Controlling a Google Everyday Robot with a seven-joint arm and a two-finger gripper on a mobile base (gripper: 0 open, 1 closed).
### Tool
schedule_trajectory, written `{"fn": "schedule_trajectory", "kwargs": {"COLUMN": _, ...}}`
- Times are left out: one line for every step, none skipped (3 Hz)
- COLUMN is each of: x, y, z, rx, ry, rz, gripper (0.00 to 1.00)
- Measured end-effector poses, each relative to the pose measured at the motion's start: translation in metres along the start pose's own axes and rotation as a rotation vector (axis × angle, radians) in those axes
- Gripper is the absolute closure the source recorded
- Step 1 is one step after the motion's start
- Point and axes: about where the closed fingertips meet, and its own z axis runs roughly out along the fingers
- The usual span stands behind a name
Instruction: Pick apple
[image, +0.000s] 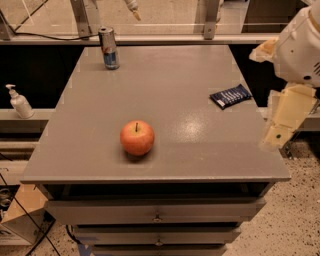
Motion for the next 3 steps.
{"fn": "schedule_trajectory", "kwargs": {"x": -0.054, "y": 0.019, "z": 0.013, "rx": -0.066, "ry": -0.158, "rz": -0.113, "gripper": 0.00}}
{"fn": "schedule_trajectory", "kwargs": {"x": -0.053, "y": 0.018, "z": 0.011, "rx": -0.064, "ry": -0.158, "rz": -0.110, "gripper": 0.00}}
{"fn": "schedule_trajectory", "kwargs": {"x": -0.066, "y": 0.012, "z": 0.027, "rx": -0.068, "ry": -0.193, "rz": -0.090, "gripper": 0.00}}
